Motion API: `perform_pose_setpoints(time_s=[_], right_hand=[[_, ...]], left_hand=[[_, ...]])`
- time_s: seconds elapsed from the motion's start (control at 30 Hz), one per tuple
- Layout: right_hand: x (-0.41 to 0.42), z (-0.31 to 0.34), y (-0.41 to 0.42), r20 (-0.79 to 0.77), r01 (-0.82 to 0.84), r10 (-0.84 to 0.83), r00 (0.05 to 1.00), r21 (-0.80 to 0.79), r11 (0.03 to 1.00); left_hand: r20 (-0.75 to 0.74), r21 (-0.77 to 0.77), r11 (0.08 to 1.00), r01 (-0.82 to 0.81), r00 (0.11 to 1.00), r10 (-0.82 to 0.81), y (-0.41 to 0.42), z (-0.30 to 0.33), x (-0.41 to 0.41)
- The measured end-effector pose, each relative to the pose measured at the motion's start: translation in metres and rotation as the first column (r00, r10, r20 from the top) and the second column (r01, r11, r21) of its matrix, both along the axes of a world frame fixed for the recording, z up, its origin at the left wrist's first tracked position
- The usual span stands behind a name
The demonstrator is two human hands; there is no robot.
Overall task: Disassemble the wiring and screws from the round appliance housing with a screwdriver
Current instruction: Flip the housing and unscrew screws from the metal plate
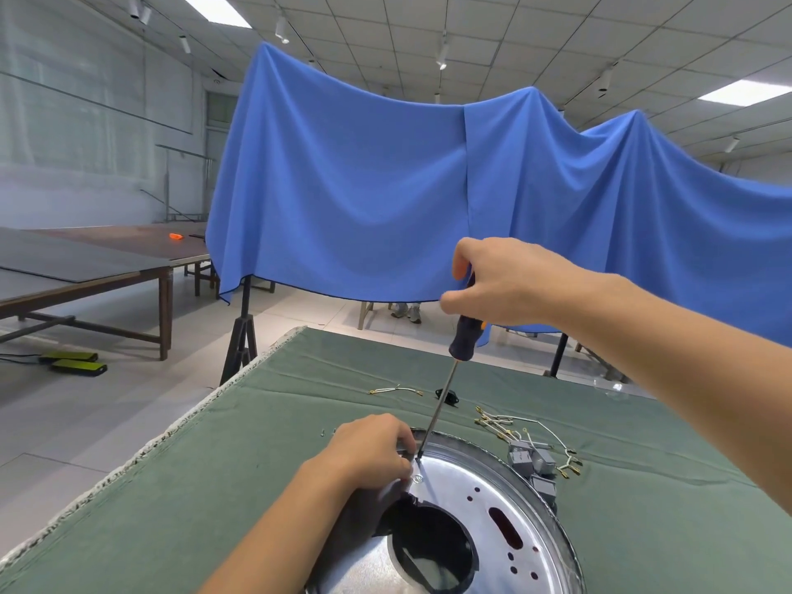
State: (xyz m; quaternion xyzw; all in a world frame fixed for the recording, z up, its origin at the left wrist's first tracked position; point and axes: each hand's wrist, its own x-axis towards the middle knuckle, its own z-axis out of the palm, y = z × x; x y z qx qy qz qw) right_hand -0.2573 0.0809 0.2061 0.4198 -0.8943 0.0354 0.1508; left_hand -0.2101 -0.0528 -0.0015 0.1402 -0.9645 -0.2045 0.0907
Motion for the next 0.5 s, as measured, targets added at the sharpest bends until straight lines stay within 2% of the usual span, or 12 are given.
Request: perform_pose_setpoints(time_s=[0.1, 0.23, 0.4, 0.5], right_hand=[[-0.0042, -0.0028, 0.0003, -0.016, 0.015, -0.015, 1.0, -0.035, 0.999], [-0.0056, 0.0037, 0.0032, 0.177, -0.045, 0.053, 0.983, -0.053, 0.998], [-0.0066, -0.0027, 0.0035, 0.062, -0.008, 0.012, 0.998, -0.06, 0.998], [-0.0069, 0.0006, 0.0055, 0.187, -0.075, 0.094, 0.978, -0.107, 0.991]], left_hand=[[-0.004, -0.009, 1.0, 0.002, 1.0, -0.002, 0.0003, -0.0004, -0.0002], [0.001, -0.015, 1.0, 0.001, 1.0, -0.001, 0.0002, -0.0005, -0.0004], [0.002, -0.012, 1.0, 0.002, 1.0, -0.002, 0.0006, 0.0001, -0.0002], [0.004, -0.018, 1.0, -0.001, 1.0, 0.001, 0.0012, 0.0, 0.0]])
